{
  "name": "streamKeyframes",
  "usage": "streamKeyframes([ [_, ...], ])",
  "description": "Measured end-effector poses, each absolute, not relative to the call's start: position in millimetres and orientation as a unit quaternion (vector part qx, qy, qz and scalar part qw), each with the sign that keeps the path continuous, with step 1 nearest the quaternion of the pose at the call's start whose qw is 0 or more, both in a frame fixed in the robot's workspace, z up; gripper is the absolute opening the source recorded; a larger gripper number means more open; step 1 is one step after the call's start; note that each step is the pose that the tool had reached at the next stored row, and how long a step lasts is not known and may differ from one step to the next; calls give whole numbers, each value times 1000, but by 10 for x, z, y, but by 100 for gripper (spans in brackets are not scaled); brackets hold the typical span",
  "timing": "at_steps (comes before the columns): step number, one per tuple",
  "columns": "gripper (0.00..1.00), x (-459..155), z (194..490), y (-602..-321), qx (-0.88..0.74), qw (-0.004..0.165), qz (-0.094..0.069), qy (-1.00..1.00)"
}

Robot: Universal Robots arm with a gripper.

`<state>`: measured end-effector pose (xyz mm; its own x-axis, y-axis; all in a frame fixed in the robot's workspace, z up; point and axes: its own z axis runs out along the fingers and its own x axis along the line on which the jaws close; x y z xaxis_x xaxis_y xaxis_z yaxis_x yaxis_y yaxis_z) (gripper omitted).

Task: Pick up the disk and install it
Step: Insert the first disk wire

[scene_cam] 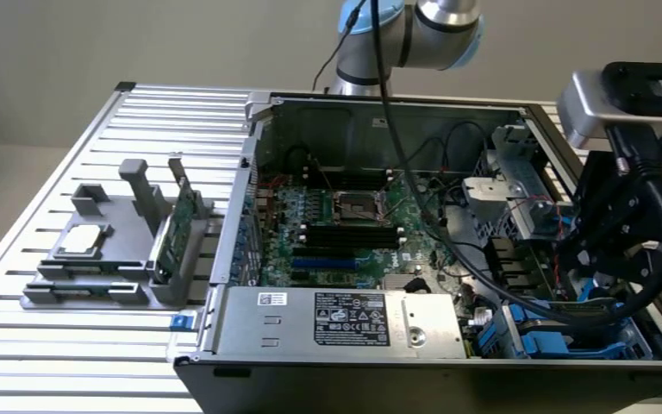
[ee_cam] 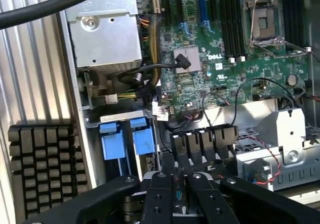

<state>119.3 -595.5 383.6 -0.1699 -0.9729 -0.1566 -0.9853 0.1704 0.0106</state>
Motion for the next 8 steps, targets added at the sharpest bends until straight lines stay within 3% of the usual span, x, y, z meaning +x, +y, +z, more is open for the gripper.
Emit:
streamKeyframes([
  [8,20,1193,3825,-5955,-595,65,56,799],
])
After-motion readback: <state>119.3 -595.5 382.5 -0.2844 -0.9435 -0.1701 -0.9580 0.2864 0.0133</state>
